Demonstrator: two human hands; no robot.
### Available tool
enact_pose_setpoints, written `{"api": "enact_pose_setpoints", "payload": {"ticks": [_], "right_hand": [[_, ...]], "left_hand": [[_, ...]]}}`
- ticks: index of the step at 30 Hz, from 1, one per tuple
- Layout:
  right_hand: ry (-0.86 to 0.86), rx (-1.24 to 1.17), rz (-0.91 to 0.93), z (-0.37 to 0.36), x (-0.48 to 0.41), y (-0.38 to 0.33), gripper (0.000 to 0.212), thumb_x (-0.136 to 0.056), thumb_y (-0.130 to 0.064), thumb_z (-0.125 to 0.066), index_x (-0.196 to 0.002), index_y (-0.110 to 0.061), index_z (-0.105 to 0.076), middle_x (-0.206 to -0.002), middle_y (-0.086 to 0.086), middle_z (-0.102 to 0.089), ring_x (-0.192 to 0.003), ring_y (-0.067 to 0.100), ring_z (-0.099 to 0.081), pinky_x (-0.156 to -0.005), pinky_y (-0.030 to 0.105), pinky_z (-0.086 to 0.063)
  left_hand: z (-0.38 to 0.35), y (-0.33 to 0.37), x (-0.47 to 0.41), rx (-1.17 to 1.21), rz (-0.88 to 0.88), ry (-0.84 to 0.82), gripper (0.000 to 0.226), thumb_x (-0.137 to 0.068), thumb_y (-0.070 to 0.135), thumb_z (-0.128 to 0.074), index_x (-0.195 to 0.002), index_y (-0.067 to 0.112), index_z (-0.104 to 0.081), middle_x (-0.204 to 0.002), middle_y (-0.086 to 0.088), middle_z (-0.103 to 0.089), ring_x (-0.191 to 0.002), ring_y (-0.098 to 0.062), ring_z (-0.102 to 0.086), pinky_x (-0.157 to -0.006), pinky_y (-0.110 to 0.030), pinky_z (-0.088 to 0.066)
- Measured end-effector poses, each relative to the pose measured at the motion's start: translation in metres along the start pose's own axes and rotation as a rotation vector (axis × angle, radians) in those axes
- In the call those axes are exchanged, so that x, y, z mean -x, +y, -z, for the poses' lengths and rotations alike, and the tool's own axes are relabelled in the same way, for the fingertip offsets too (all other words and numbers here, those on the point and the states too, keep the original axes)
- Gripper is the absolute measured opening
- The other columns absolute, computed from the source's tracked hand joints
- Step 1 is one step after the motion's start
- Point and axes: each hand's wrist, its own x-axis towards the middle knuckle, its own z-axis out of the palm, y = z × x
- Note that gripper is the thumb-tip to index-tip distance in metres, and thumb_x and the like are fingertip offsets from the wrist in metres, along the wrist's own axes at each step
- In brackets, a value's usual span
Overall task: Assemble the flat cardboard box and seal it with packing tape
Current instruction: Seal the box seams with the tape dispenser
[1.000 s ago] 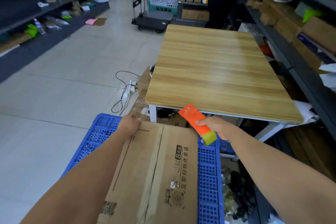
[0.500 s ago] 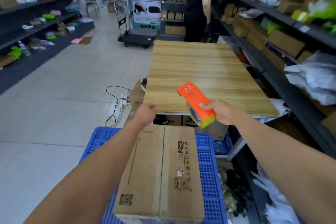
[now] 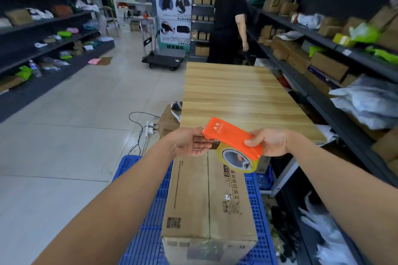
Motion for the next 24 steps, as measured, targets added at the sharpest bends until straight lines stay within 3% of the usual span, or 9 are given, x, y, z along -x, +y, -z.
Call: {"api": "enact_pose_setpoints", "payload": {"ticks": [4, 8, 11, 15, 18, 21, 24], "right_hand": [[0.004, 0.083, -0.054, -0.01, -0.004, 0.003, 0.101, -0.048, -0.036, -0.093, -0.133, -0.005, -0.047, -0.105, 0.01, -0.068, -0.095, 0.023, -0.066, -0.094, 0.038, -0.045], [-0.007, 0.152, -0.088, -0.018, -0.009, -0.002, 0.093, -0.041, -0.038, -0.094, -0.121, -0.009, -0.056, -0.097, 0.006, -0.072, -0.091, 0.021, -0.067, -0.092, 0.037, -0.046], [-0.013, 0.178, -0.106, -0.021, -0.011, -0.004, 0.095, -0.036, -0.037, -0.096, -0.119, -0.008, -0.057, -0.1, 0.008, -0.071, -0.092, 0.023, -0.066, -0.087, 0.035, -0.05], [-0.056, 0.19, -0.114, -0.023, -0.013, 0.001, 0.093, -0.035, -0.035, -0.096, -0.116, -0.007, -0.059, -0.104, 0.011, -0.069, -0.095, 0.026, -0.063, -0.091, 0.037, -0.048], [-0.077, 0.209, -0.129, -0.026, -0.015, 0.005, 0.092, -0.031, -0.039, -0.097, -0.109, -0.007, -0.062, -0.096, 0.008, -0.073, -0.088, 0.023, -0.067, -0.084, 0.034, -0.051], [-0.017, 0.316, -0.13, -0.04, -0.018, 0.006, 0.092, -0.024, -0.061, -0.089, -0.099, -0.013, -0.065, -0.083, 0.002, -0.076, -0.072, 0.015, -0.072, -0.064, 0.026, -0.057], [0.069, 0.541, -0.129, -0.051, -0.016, 0.009, 0.084, -0.035, -0.074, -0.075, -0.094, -0.016, -0.068, -0.082, 0.001, -0.075, -0.071, 0.014, -0.071, -0.063, 0.024, -0.055]], "left_hand": [[0.008, -0.007, 0.015, 0.015, 0.01, 0.069, 0.013, -0.098, 0.017, -0.05, -0.098, 0.008, -0.06, -0.095, -0.011, -0.063, -0.079, -0.02, -0.061, -0.066, -0.029, -0.056], [0.01, -0.016, 0.027, 0.101, 0.01, 0.096, 0.023, -0.097, 0.026, -0.052, -0.096, 0.004, -0.059, -0.094, -0.013, -0.064, -0.084, -0.023, -0.061, -0.073, -0.033, -0.053], [0.005, -0.026, 0.035, 0.126, 0.008, 0.144, 0.012, -0.093, 0.018, -0.058, -0.087, 0.008, -0.058, -0.09, -0.01, -0.063, -0.078, -0.019, -0.058, -0.072, -0.029, -0.05], [-0.005, -0.044, 0.04, 0.26, 0.01, 0.207, 0.018, -0.098, 0.008, -0.048, -0.083, 0.007, -0.057, -0.075, -0.011, -0.065, -0.069, -0.016, -0.054, -0.067, -0.026, -0.044], [-0.009, -0.057, 0.043, 0.258, 0.02, 0.3, 0.021, -0.099, 0.0, -0.04, -0.084, 0.004, -0.054, -0.072, -0.012, -0.064, -0.066, -0.016, -0.052, -0.06, -0.025, -0.044], [-0.009, -0.07, 0.044, 0.237, 0.035, 0.422, 0.019, -0.097, -0.003, -0.04, -0.084, 0.003, -0.052, -0.075, -0.01, -0.059, -0.06, -0.013, -0.051, -0.043, -0.019, -0.046], [-0.001, -0.082, 0.051, 0.23, 0.038, 0.536, 0.021, -0.098, 0.005, -0.045, -0.08, 0.005, -0.055, -0.054, -0.003, -0.059, -0.045, -0.008, -0.05, -0.036, -0.015, -0.041]]}}
